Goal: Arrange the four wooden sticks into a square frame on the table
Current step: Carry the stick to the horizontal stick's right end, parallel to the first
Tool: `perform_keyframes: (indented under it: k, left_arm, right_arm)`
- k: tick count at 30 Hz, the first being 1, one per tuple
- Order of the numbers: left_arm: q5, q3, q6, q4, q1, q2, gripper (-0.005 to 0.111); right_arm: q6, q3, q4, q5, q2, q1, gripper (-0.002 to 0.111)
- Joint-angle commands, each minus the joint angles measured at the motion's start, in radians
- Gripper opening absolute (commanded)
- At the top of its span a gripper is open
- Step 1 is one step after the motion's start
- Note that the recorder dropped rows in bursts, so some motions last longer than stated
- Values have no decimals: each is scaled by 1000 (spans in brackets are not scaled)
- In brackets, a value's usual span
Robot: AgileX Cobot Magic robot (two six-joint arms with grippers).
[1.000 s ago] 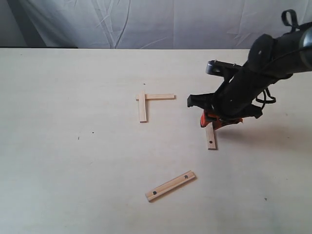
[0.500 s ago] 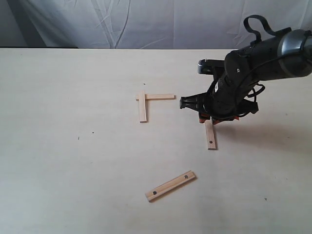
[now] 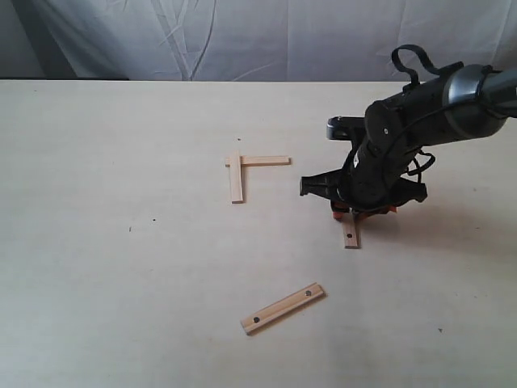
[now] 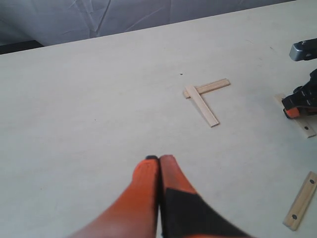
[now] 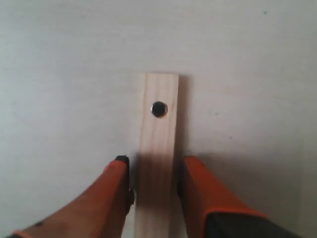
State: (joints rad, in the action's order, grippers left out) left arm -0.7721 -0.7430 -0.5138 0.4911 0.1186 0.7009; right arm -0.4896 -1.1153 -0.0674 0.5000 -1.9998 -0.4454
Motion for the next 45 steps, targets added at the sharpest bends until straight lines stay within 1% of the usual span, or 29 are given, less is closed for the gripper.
perform_keyframes:
  k: [1,2,3,4,6,8,10,11,14,18,25,28,35,42,43,45]
  left_arm:
    - [2,7,8,8,-1,-8,0]
    - [2,7,8,8,-1,-8,0]
    - [2,7,8,8,-1,-8,0]
    - [2,7,8,8,-1,-8,0]
    - [2,7,8,8,-1,-8,0]
    - [2,7,8,8,-1,-8,0]
    - [2,7,8,8,-1,-8,0]
    - [2,7,8,8,-1,-8,0]
    - [2,7,8,8,-1,-8,0]
    - [6,7,8,8,-1,-8,0]
    - [10,7,8,8,-1,-8,0]
    - [10,7,8,8,-1,-8,0]
    - [10,7,8,8,-1,-8,0]
    - [10,7,8,8,-1,-8,0]
    - [10,7,8,8,-1,-8,0]
    - [10,7,8,8,-1,-8,0]
  right_arm:
    - [-3,2,-13,13,-1,1,30]
    - [-3,2,-13,16,-1,1,25]
    - [6,2,-13,21,-1,1,9]
    - [18,2,-13,21,-1,1,0]
    - [30,-12,-13,40,10,1,0]
    - [74,-83,-13,115,27,1,-1]
    - [120,-233,14,199,19,-7,-1]
    - [124,-268,23,214,8,-14,-1]
    - [124,-400,97,251,-72,-44,-1]
    - [128,-511,164,287,-175,-57,-1]
    - [128,-584,178,292,-246,-57,-1]
    - [131,-587,209,261,-263,-57,-1]
    - [138,-587,206,202,-286,-57,-1]
    - [138,-587,205,188,-298,-57,-1]
    - [138,-587,205,186,-298,-57,1]
    - [138,-587,205,185,-298,-57,11]
